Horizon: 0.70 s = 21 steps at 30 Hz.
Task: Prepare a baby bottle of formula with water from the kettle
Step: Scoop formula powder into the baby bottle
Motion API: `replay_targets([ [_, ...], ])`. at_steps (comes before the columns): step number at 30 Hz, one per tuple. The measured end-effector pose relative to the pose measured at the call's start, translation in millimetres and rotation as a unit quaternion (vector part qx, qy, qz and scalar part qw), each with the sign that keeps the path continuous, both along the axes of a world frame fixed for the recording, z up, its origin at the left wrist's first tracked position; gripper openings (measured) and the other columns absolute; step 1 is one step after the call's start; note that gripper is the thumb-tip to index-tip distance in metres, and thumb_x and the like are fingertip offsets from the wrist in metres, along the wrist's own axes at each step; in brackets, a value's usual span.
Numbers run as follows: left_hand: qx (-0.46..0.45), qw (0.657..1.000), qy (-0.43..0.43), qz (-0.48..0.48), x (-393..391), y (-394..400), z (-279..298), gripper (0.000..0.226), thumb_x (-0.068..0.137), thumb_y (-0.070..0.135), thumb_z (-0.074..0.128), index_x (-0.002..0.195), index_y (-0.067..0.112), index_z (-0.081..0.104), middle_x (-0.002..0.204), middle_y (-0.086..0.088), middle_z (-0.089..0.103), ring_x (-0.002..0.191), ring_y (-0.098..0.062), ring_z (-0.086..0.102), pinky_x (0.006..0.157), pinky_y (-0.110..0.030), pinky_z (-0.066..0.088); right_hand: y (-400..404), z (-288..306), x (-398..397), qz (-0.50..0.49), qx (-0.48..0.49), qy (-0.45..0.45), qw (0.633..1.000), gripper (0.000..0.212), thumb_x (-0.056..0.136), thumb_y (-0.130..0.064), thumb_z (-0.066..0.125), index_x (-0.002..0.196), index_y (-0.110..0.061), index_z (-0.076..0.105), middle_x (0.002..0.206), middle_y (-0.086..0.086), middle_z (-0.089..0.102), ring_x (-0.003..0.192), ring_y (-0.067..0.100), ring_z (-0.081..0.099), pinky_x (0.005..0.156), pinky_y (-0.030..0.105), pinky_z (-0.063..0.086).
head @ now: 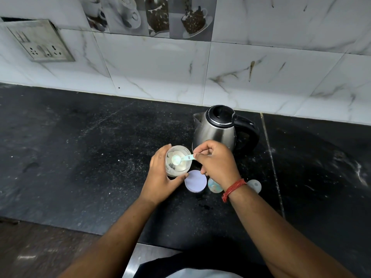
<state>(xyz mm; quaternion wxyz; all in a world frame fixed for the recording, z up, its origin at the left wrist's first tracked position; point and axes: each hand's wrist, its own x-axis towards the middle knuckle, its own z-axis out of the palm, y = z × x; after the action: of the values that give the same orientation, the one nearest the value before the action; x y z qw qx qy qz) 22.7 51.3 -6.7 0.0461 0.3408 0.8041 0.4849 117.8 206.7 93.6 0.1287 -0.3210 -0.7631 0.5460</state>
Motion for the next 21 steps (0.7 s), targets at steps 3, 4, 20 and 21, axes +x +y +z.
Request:
replay_targets([
  [3, -0.003, 1.000, -0.009, -0.001, 1, -1, 0, 0.093, 0.075, 0.037, 0.088, 0.152, 0.019, 0.038, 0.151, 0.012, 0.041, 0.143, -0.008, 0.037, 0.117, -0.027, 0.033, 0, -2, 0, -0.004, -0.036, 0.005, 0.999, 0.009, 0.090, -0.003, 0.066, 0.084, -0.010, 0.069, 0.059, -0.006, 0.061, 0.040, 0.009, 0.056, 0.040, 0.023, 0.045],
  [4, -0.003, 1.000, -0.011, -0.001, 1, -2, 0, 0.094, 0.075, 0.038, 0.088, 0.152, 0.019, 0.038, 0.151, 0.012, 0.041, 0.143, -0.007, 0.037, 0.117, -0.027, 0.033, 0, -3, -1, -0.006, -0.046, 0.006, 0.999, 0.008, 0.090, -0.003, 0.066, 0.085, -0.009, 0.069, 0.060, -0.005, 0.061, 0.040, 0.009, 0.056, 0.041, 0.023, 0.045],
  [20, 0.012, 0.985, -0.169, 0.017, -12, -15, -26, 0.082, 0.077, 0.010, 0.089, 0.139, 0.028, 0.038, 0.137, 0.017, 0.050, 0.122, 0.013, 0.051, 0.100, -0.005, 0.039, 6, -8, 1, -0.056, -0.142, 0.043, 0.987, 0.010, 0.090, 0.000, 0.066, 0.086, -0.009, 0.069, 0.068, 0.004, 0.067, 0.040, 0.009, 0.052, 0.039, 0.022, 0.040],
  [21, 0.011, 0.985, -0.173, 0.012, -13, -15, -26, 0.083, 0.077, 0.010, 0.089, 0.139, 0.027, 0.038, 0.138, 0.016, 0.050, 0.122, 0.013, 0.051, 0.100, -0.005, 0.039, 7, -8, 2, -0.058, -0.143, 0.044, 0.987, 0.011, 0.090, 0.000, 0.066, 0.086, -0.009, 0.069, 0.068, 0.004, 0.067, 0.040, 0.009, 0.052, 0.039, 0.022, 0.040],
])
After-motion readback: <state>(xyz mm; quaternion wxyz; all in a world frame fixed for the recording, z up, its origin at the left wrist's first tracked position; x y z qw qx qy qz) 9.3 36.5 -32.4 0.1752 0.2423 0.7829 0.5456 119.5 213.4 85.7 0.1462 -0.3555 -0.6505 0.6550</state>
